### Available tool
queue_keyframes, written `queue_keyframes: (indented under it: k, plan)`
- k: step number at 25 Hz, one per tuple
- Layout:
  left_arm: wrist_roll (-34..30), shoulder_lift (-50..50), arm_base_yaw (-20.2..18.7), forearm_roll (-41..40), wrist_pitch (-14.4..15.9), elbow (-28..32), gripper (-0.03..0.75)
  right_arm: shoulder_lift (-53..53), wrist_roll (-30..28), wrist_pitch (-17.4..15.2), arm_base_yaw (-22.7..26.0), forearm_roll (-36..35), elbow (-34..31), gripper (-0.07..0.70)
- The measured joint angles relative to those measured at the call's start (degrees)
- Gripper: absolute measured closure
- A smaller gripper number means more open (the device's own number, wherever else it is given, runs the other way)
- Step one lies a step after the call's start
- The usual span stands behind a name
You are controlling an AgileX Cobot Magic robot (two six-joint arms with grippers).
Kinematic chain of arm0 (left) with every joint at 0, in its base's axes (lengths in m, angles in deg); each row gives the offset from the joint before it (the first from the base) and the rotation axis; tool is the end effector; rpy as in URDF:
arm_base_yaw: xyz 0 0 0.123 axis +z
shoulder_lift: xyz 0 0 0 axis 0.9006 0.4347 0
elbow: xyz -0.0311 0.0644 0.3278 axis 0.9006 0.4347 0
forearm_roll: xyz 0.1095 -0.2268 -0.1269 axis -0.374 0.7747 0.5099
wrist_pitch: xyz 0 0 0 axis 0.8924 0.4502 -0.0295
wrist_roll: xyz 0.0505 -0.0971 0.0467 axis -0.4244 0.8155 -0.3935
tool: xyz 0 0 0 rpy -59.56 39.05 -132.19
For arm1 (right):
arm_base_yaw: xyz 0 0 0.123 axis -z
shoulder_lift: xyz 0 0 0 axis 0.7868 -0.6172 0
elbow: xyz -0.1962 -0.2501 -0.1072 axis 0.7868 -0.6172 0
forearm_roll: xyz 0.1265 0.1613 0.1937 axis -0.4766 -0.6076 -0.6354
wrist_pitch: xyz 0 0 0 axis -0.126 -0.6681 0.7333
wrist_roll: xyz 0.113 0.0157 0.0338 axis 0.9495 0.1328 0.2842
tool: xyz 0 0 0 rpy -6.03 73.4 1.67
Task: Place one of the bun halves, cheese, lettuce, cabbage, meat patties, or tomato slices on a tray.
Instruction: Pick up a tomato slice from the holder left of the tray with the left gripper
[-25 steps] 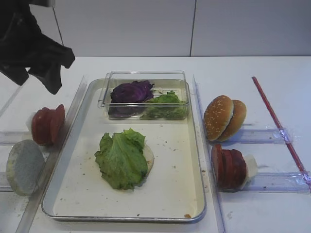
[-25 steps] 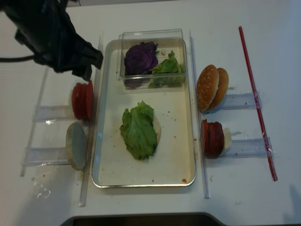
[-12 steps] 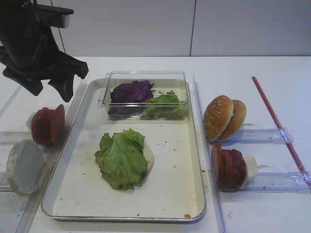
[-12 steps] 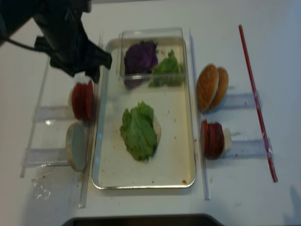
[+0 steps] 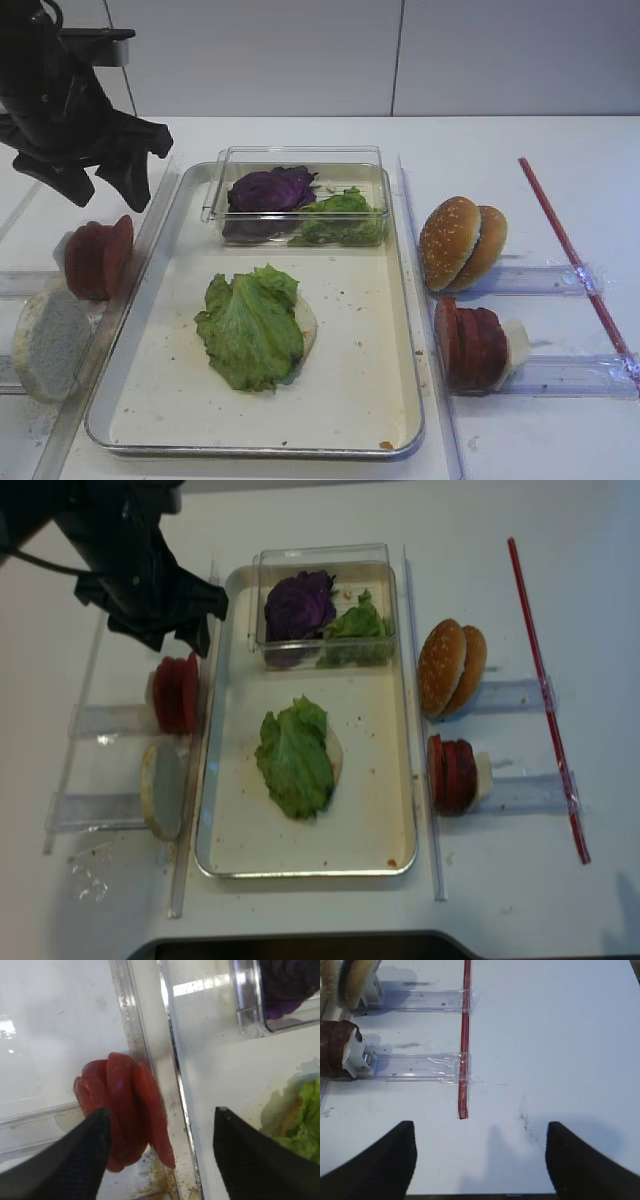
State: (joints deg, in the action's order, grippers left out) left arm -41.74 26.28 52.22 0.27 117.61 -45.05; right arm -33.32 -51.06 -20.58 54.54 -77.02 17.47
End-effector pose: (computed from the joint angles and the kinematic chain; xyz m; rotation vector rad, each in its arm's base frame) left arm 0.3803 -0.0852 0.2942 0.2049 2.8891 -0.1015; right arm 0.0150 0.0092 0.2600 -0.0047 2.2903 0.0649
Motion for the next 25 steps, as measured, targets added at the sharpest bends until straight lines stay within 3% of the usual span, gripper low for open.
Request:
queue_keyframes:
  k: [20, 25]
  plan:
    - [-1.6, 6.9, -1.6, 1.4, -0.2, -0.2, 0.33, 0.0, 0.0, 0.0, 0.0, 0.0, 0.0, 0.082]
    - [-1.5, 8.0, -2.1, -0.3, -0.1, -0.3, 0.379, 0.0, 0.0, 0.0, 0.0, 0.0, 0.0, 0.082]
